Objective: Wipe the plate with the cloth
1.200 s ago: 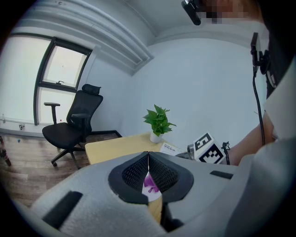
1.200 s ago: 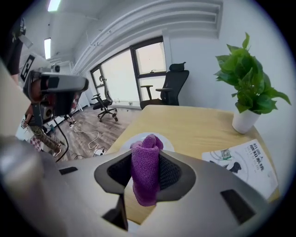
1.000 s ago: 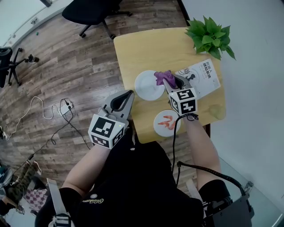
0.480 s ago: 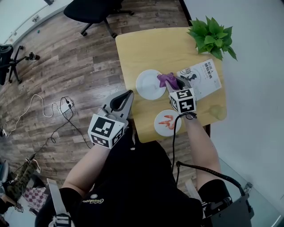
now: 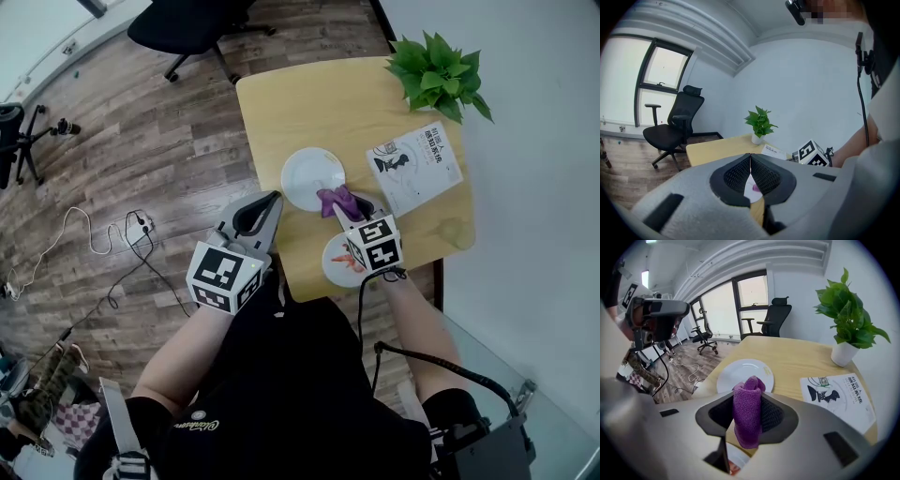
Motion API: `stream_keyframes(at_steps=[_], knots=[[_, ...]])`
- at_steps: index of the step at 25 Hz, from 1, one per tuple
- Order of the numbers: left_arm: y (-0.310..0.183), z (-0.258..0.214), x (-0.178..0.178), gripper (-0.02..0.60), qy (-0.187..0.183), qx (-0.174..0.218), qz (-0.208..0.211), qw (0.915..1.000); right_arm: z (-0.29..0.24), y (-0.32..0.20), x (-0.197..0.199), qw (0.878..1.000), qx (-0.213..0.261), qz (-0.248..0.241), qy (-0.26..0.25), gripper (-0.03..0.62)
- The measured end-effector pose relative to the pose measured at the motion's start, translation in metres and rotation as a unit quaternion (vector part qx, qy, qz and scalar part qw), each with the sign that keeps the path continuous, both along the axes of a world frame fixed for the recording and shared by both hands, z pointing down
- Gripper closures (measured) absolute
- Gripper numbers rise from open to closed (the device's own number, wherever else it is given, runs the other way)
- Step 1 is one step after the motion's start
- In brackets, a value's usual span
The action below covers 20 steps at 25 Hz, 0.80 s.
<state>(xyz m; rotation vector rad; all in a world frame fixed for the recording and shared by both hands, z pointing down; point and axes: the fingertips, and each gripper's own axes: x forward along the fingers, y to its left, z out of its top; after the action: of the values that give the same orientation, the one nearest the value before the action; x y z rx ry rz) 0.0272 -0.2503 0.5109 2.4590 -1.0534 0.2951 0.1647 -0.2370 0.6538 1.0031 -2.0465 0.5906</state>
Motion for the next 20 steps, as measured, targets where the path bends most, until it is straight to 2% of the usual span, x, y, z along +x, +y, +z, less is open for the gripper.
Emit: stream_keyframes(at_steps=[4, 12, 16, 20], knots=[[0.002, -0.002, 0.002, 0.574, 0.0, 0.002, 0.003, 1.0, 0.007, 0.011, -0.003, 1.0, -0.007, 0.002, -0.001, 0.471], [0.005, -0.006, -0.001, 0.574, -0.003, 0.008, 0.003, 1.0, -0.007, 0.006, 0.003, 0.999, 0.01, 0.037, -0.026, 0.471], [0.001, -0.022, -0.003, 0.574, 0.004, 0.022, -0.001, 0.9997, -0.044, -0.006, 0.003, 0.993, 0.055, 0.076, -0.072, 0.471], [-0.004, -0.042, -0.005, 0.574, 0.007, 0.044, -0.005, 0.999, -0.102, -0.018, 0.001, 0.976, 0.122, 0.115, -0.139, 0.471]])
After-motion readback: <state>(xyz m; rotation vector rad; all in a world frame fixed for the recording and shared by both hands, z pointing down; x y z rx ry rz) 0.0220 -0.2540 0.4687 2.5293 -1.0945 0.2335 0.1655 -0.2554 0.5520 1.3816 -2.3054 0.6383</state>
